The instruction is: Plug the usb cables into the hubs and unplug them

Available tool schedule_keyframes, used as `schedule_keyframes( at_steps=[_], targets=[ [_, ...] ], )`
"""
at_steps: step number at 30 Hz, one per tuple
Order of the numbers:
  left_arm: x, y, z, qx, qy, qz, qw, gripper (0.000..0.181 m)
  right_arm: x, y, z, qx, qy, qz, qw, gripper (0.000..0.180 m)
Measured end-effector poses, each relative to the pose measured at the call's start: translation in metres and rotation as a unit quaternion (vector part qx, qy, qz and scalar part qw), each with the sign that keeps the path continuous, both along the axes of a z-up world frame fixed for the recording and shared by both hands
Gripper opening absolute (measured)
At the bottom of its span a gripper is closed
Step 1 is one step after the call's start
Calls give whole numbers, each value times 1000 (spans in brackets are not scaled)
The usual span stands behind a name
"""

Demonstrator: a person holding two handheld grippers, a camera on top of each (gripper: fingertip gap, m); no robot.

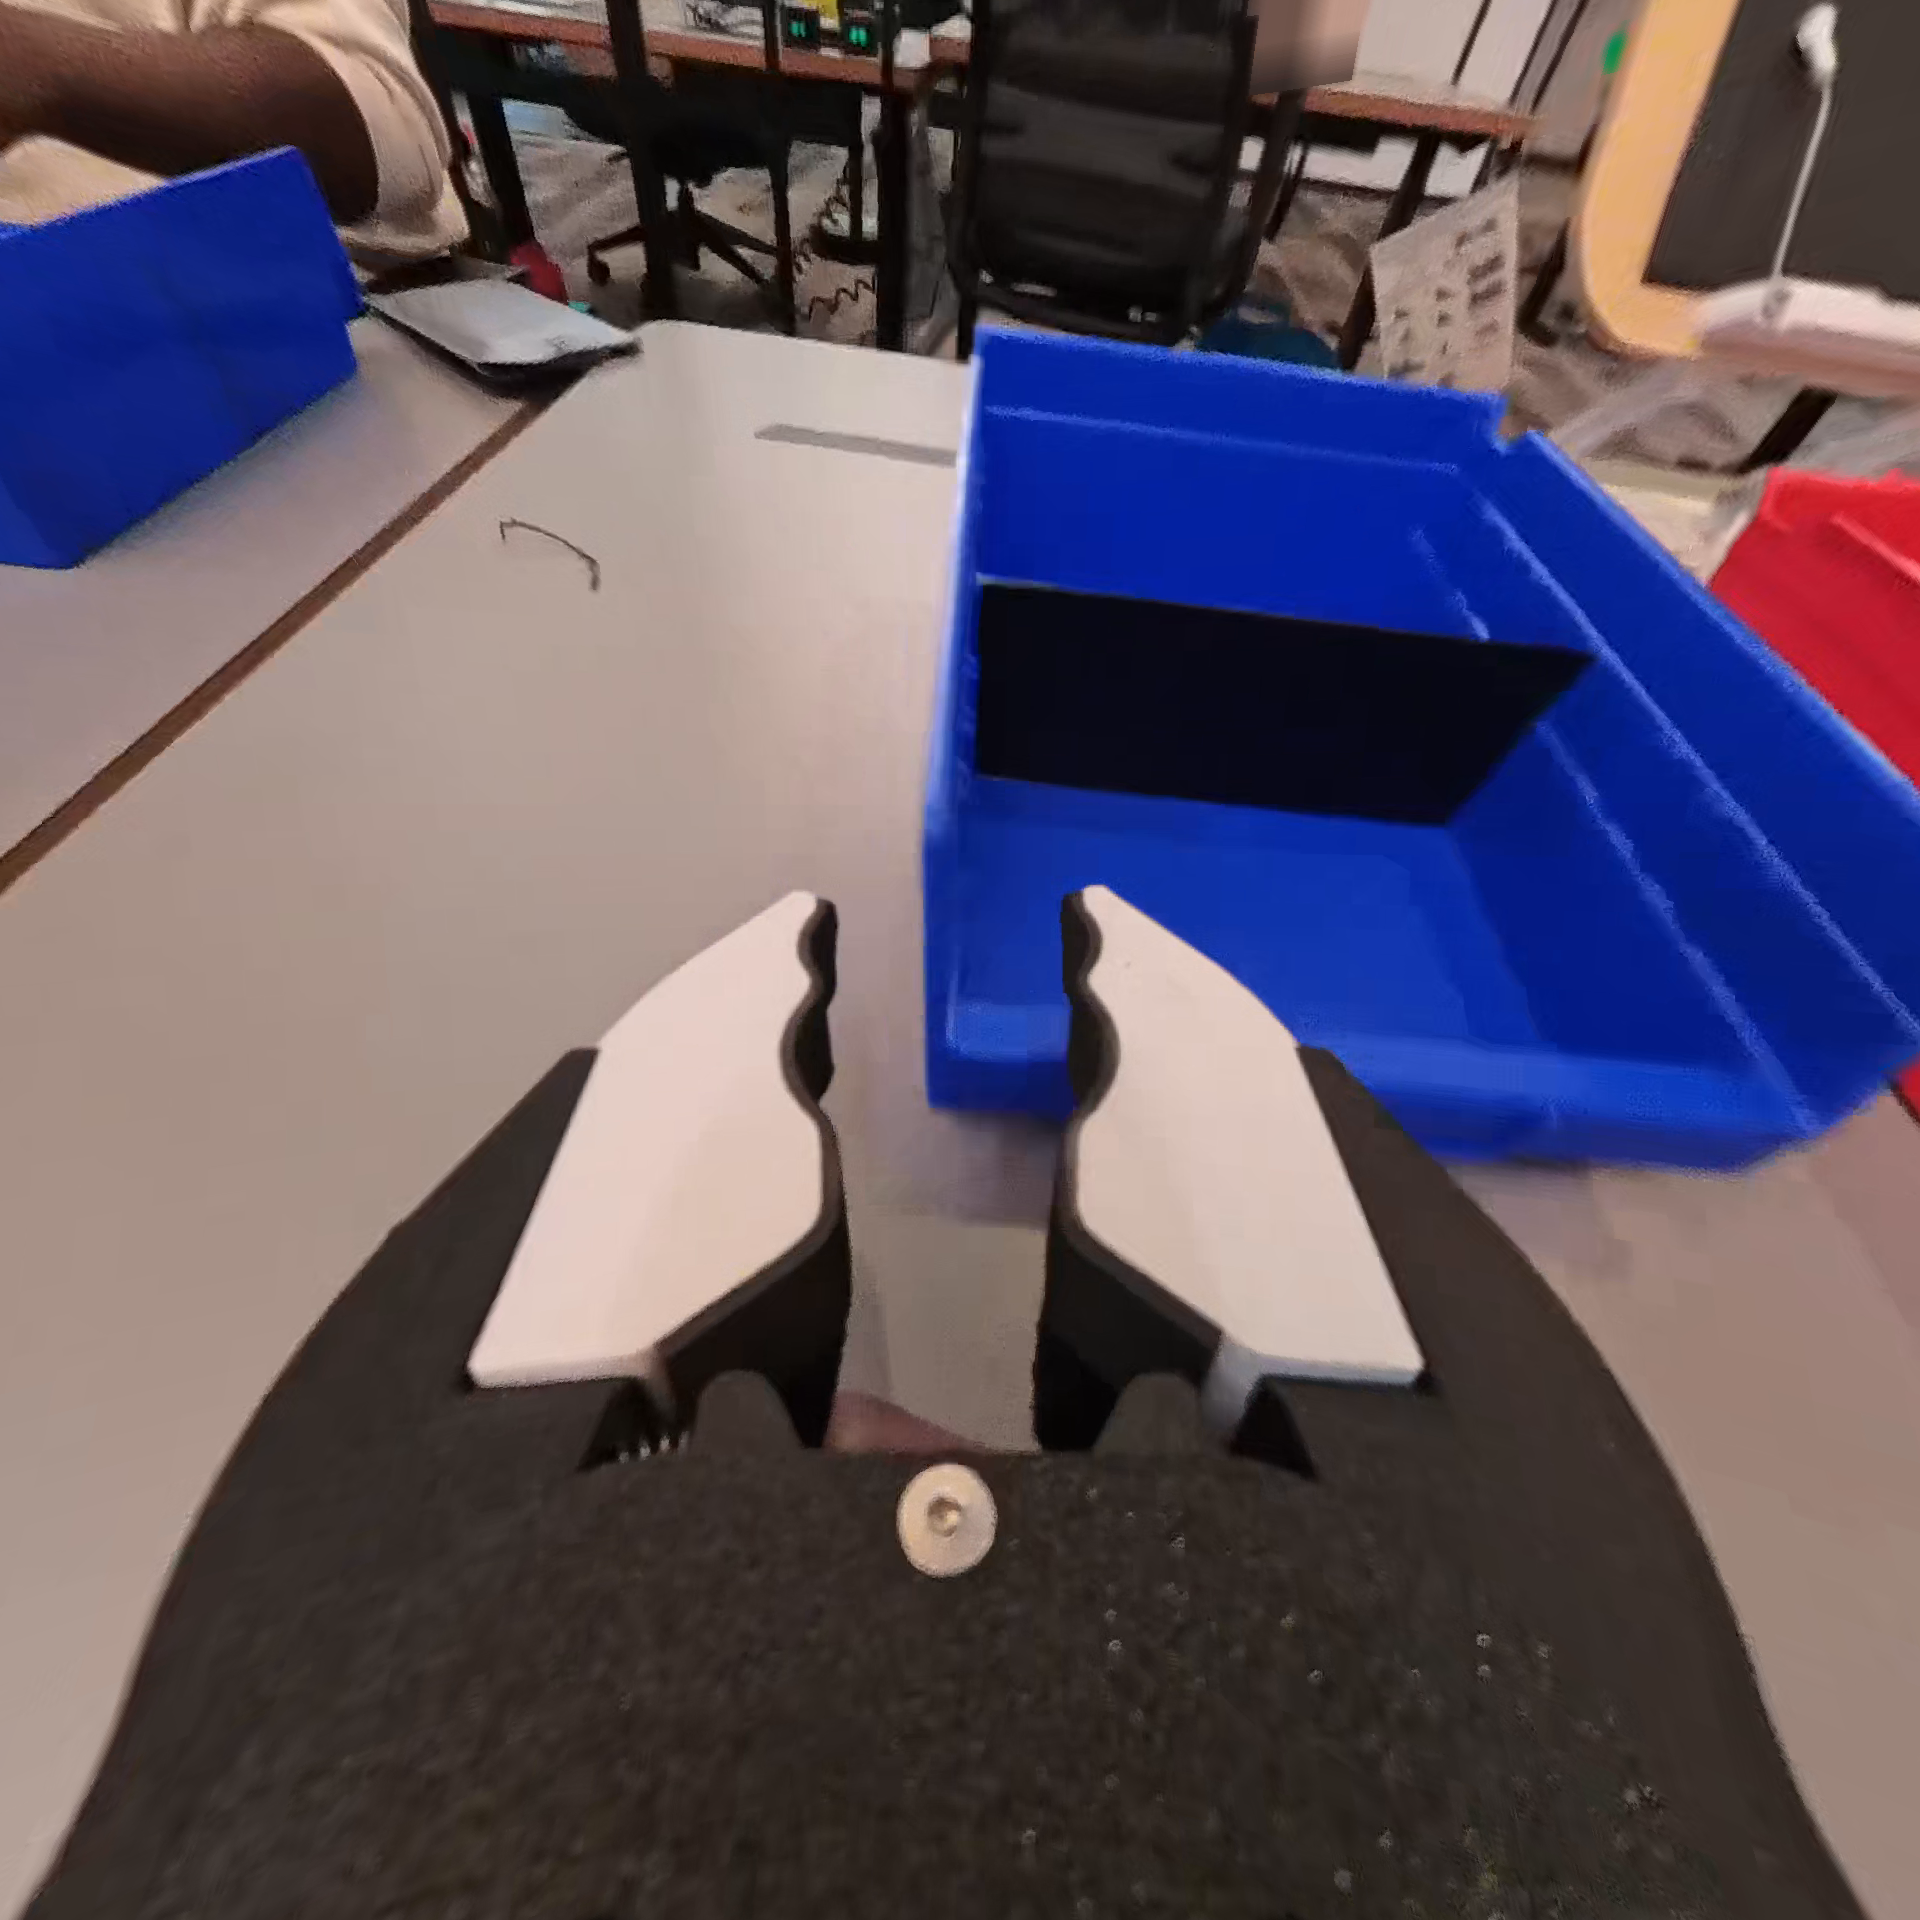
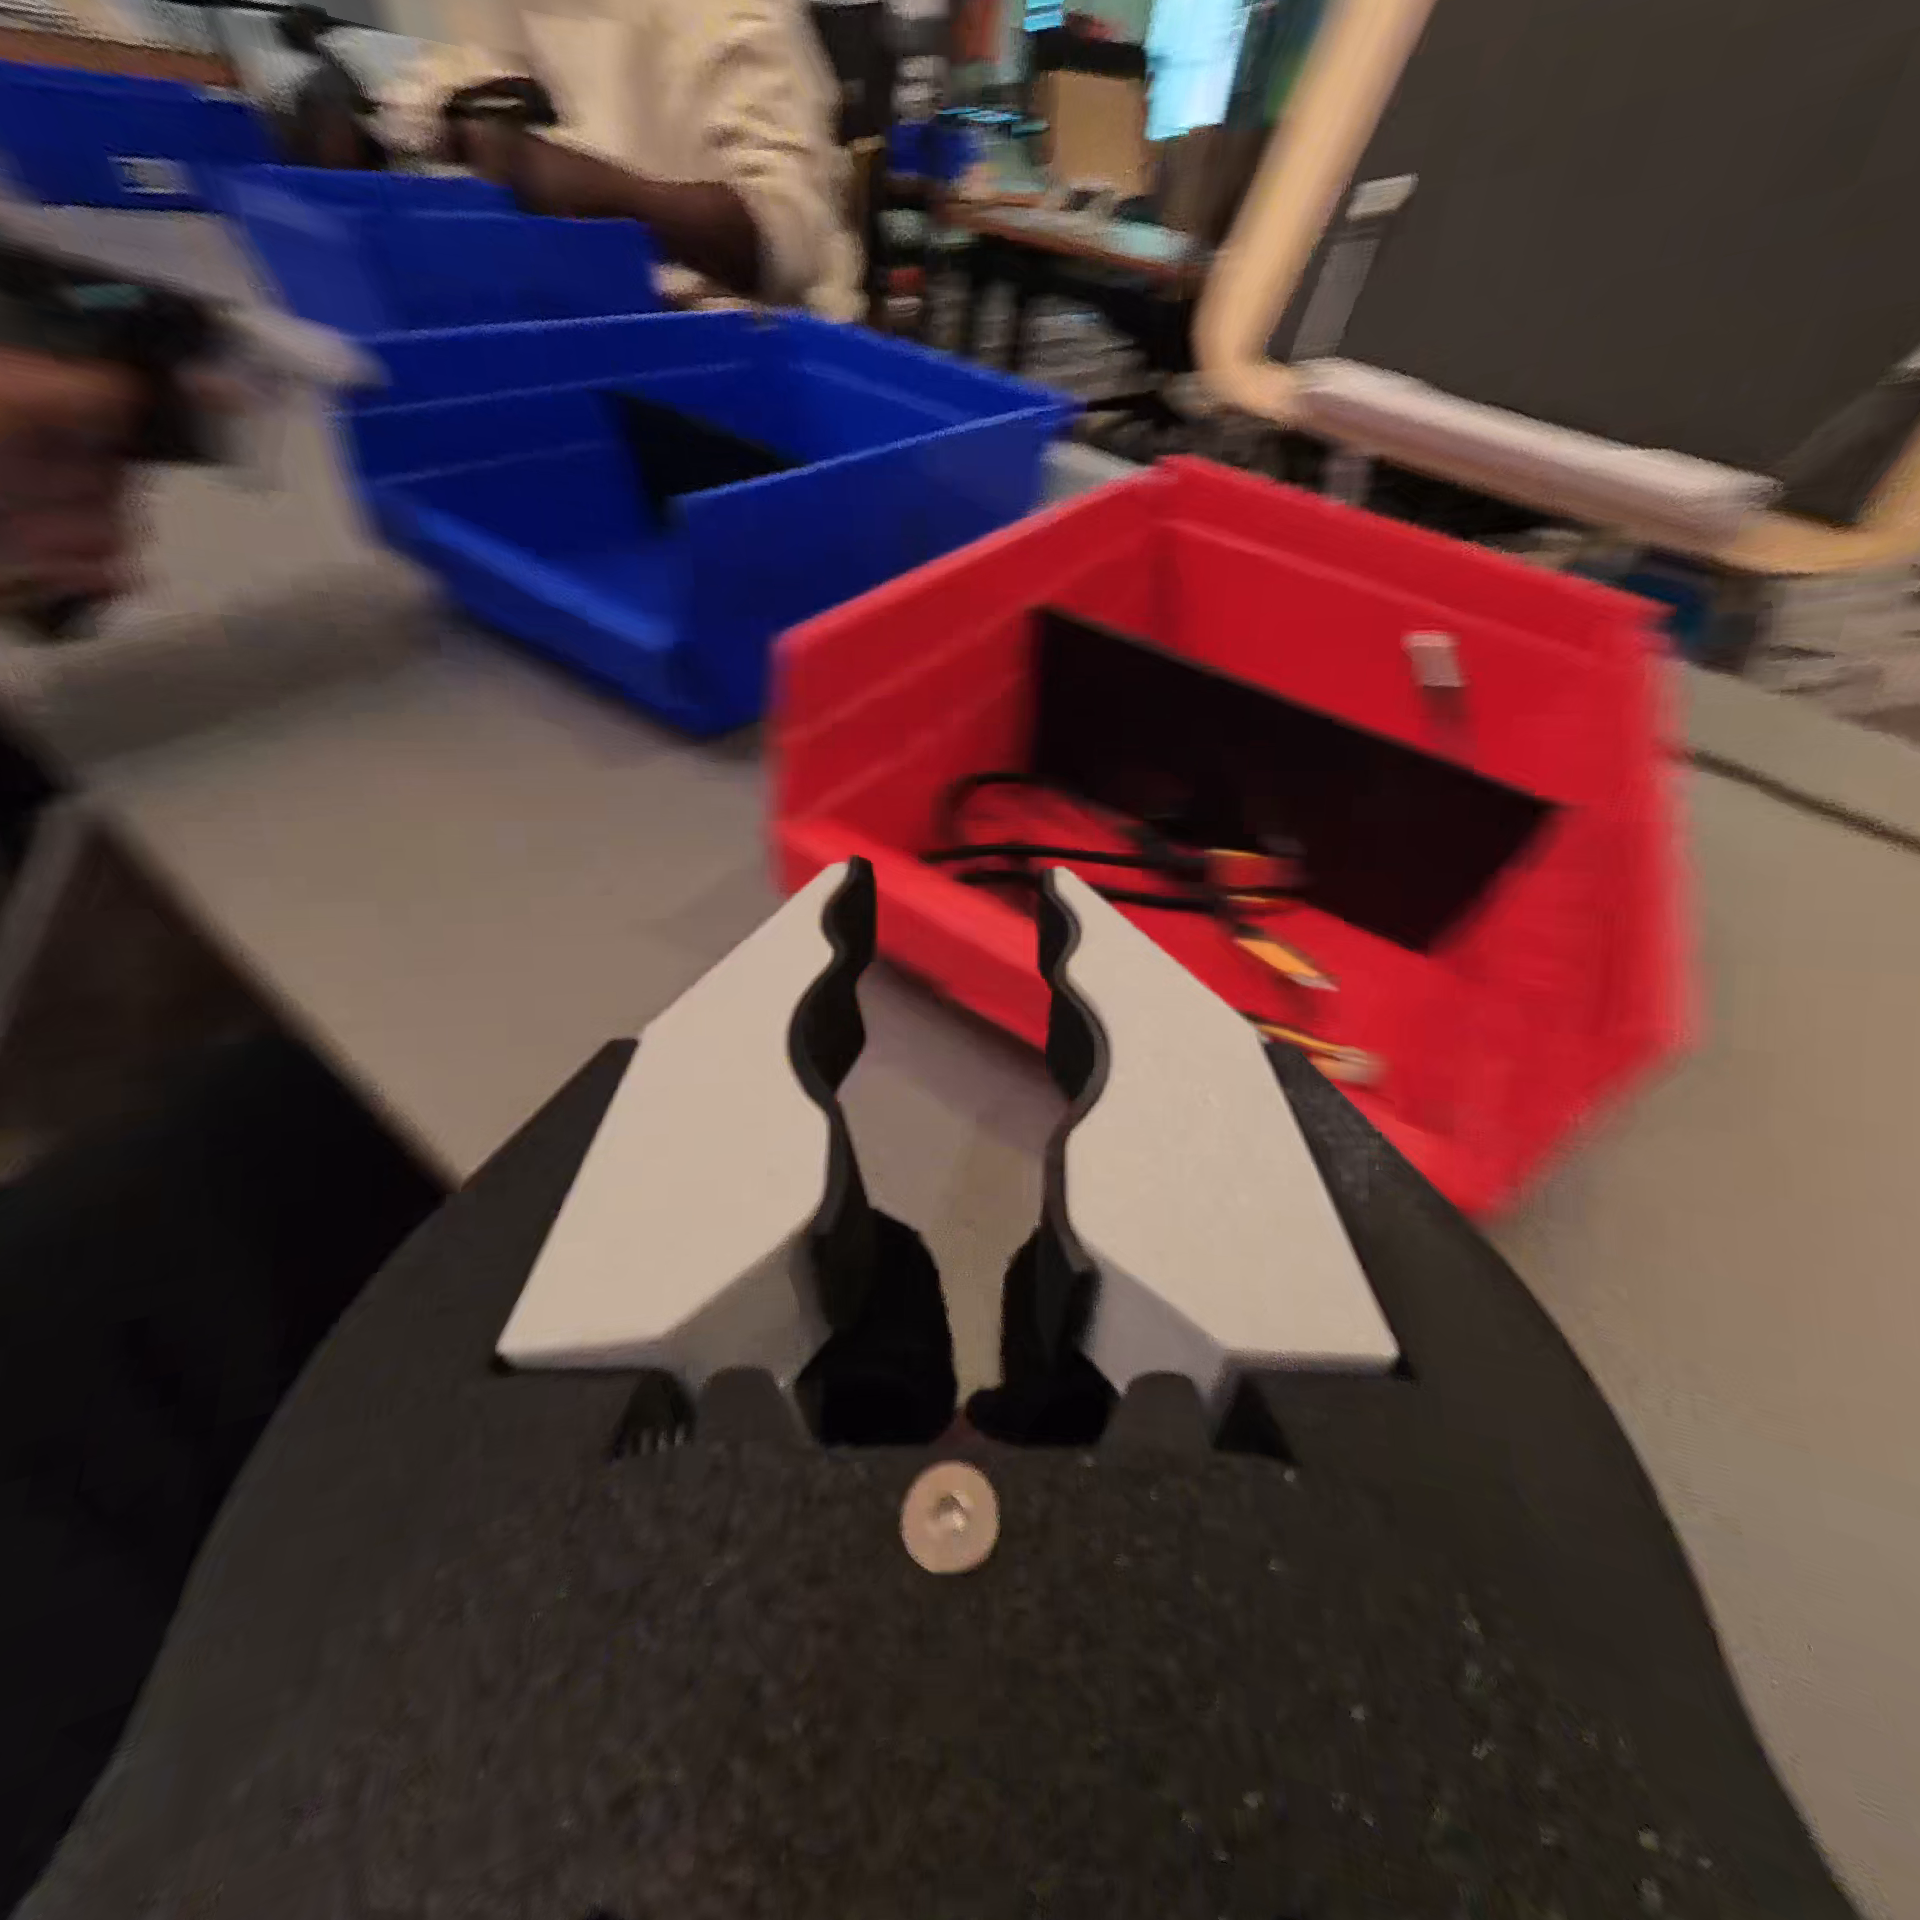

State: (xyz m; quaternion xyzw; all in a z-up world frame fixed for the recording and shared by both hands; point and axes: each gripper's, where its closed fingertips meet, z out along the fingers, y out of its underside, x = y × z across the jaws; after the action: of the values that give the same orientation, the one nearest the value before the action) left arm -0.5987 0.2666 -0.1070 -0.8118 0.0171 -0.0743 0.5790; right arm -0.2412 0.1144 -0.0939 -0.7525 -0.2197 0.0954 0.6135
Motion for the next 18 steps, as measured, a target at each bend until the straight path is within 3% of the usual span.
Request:
schedule_keyframes(
  at_steps=[3, 6, 10, 15, 16, 18],
  targets=[
    [4, 30, -14, -37, -4, -32, 999, 35, -80, -27, -29, -59, -13, 139, 988, 31],
    [10, 37, -26, -52, -3, -70, 996, 4, -121, -27, -44, -73, -34, 176, 981, 32],
    [9, 13, -28, -63, 54, -58, 995, 4, -139, 17, -34, -69, -10, 104, 992, 52],
    [16, -48, -28, -68, 72, -48, 994, 5, -156, 66, -40, -94, 25, 7, 995, 64],
    [18, -60, -28, -64, 77, -45, 994, 5, -157, 73, -48, -98, 3, -14, 995, 64],
    [21, -84, -28, -60, 94, -45, 993, 6, -162, 76, -59, -127, -28, -34, 991, 38]
  ],
)
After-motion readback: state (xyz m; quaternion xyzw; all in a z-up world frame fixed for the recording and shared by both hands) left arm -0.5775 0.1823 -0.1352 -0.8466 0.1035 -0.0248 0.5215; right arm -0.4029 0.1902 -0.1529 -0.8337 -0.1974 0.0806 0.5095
